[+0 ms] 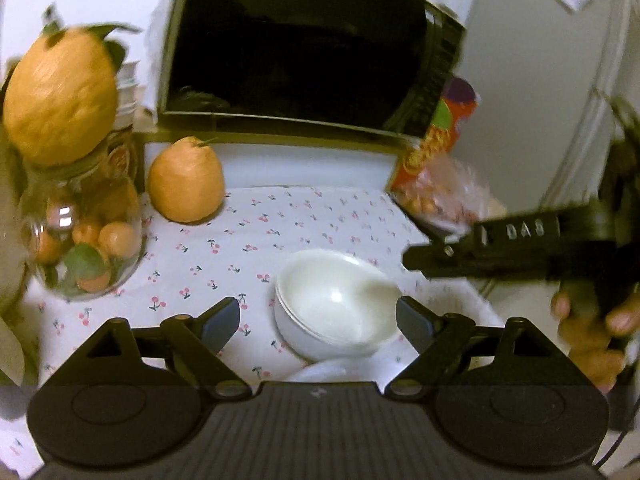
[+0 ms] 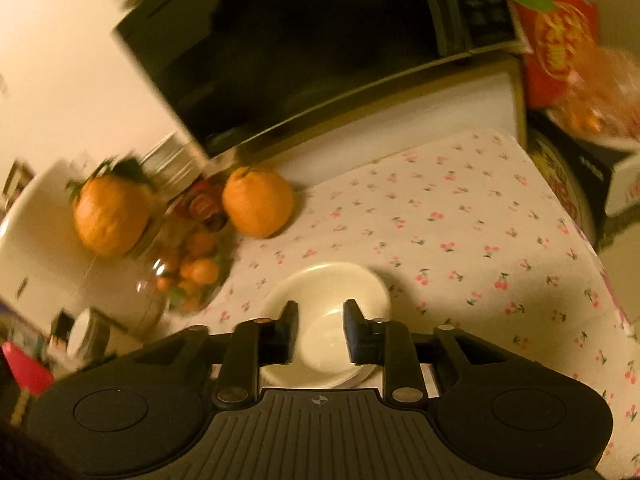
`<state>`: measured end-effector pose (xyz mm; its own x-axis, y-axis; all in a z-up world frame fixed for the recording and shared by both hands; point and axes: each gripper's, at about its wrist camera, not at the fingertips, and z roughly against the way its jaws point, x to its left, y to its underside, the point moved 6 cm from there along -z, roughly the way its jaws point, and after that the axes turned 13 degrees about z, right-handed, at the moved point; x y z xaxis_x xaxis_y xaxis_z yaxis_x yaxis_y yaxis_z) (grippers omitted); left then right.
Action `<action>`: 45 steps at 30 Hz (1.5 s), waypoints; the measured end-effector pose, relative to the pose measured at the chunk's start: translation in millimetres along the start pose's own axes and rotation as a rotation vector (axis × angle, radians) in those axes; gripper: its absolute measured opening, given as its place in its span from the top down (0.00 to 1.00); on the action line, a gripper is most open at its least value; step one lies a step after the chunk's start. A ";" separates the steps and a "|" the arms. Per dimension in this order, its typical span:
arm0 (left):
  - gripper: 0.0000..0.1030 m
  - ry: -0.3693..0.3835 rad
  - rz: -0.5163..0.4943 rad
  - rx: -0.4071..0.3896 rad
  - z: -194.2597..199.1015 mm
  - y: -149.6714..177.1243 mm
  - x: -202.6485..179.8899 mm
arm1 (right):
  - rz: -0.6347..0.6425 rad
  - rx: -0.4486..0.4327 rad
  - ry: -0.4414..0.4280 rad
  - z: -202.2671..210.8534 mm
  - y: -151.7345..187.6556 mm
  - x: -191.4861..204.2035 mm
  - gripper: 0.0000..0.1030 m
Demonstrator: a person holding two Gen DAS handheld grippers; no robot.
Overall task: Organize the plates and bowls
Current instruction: 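Lift the nested bowls and carry them toward the white plate stack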
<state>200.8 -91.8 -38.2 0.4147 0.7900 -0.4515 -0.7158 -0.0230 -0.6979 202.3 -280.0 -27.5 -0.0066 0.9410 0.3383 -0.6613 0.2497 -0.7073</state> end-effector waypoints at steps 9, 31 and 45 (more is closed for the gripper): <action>0.44 -0.004 0.259 0.030 -31.6 -5.3 25.1 | -0.122 0.050 0.023 -28.6 5.3 -31.8 0.67; 0.78 -0.064 0.329 0.149 -67.0 13.3 36.7 | -0.115 0.124 0.043 -68.8 15.1 -24.6 0.70; 0.84 -0.030 0.340 0.082 -41.2 -3.9 22.6 | -0.123 0.047 0.006 -33.7 -3.6 -15.1 0.73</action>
<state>236.1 -99.1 -68.7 0.1287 0.7635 -0.6329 -0.8536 -0.2395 -0.4626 230.0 -287.4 -51.0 0.0811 0.9052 0.4171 -0.6912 0.3526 -0.6308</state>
